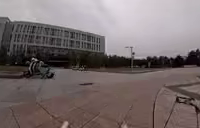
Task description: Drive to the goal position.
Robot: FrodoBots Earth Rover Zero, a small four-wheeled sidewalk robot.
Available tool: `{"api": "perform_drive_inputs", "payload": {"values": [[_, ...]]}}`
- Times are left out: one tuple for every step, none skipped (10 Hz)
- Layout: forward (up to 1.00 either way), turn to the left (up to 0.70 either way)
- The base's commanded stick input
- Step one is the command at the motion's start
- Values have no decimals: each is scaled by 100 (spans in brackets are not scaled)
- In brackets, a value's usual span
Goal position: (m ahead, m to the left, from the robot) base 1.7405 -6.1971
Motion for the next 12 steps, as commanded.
{"api": "perform_drive_inputs", "payload": {"values": [[70,2],[70,16],[70,35],[70,22],[70,3],[70,1],[70,0],[70,0],[70,0],[70,0],[70,0],[70,0]]}}
